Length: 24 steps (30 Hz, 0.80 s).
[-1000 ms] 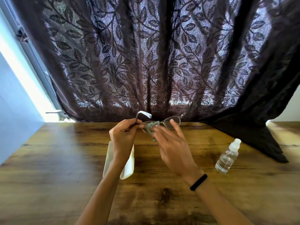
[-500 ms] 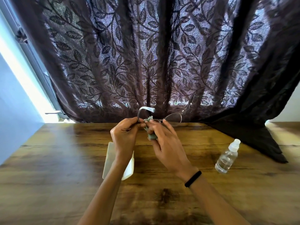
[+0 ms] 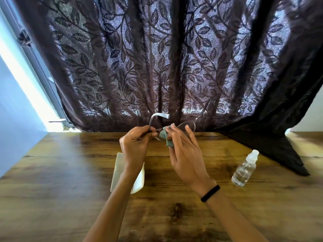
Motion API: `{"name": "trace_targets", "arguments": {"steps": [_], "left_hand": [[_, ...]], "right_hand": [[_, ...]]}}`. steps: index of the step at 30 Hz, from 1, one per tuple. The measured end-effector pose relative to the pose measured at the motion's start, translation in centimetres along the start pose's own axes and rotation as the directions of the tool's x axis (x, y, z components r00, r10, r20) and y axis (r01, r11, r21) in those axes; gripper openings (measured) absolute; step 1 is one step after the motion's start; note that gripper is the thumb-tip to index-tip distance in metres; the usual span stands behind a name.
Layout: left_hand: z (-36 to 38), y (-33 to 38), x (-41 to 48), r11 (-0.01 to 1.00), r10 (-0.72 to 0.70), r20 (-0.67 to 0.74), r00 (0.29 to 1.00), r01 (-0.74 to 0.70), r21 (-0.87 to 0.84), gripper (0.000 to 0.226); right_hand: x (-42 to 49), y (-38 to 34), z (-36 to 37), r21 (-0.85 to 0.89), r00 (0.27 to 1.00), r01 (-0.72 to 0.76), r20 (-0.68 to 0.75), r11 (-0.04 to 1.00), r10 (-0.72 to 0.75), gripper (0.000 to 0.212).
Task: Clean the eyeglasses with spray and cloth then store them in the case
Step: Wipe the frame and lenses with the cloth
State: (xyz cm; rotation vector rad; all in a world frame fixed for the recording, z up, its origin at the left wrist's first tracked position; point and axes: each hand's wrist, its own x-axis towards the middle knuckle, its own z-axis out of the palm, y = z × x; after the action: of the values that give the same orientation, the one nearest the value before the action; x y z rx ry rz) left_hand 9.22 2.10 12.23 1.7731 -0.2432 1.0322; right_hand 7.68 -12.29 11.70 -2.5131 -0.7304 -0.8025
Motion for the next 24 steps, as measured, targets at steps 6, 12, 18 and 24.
{"name": "trace_targets", "arguments": {"steps": [6, 12, 18, 24], "left_hand": [[0.2, 0.1, -0.2, 0.998, -0.057, -0.029, 0.998, 0.057, 0.003, 0.019], [0.0, -0.3, -0.6, 0.996, -0.070, -0.060, 0.996, 0.073, 0.050, 0.019], [-0.2, -0.3, -0.6, 0.997, -0.063, -0.022, 0.998, 0.064, 0.046, 0.016], [-0.4, -0.5, -1.0, 0.996, -0.084, -0.011, 0.996, 0.084, 0.027, 0.016]], "right_hand": [[0.5, -0.6, 0.5, 0.254, 0.998, 0.027, 0.045, 0.967, -0.039, 0.031], [1.0, -0.4, 0.0, 0.542, 0.996, -0.085, 0.069, 0.836, 0.057, 0.031], [0.5, 1.1, -1.2, 0.504, 0.995, -0.083, 0.084, 0.860, 0.046, 0.041], [0.5, 3.5, -2.4, 0.345, 0.916, -0.109, -0.330, 0.932, 0.229, 0.024]]}}
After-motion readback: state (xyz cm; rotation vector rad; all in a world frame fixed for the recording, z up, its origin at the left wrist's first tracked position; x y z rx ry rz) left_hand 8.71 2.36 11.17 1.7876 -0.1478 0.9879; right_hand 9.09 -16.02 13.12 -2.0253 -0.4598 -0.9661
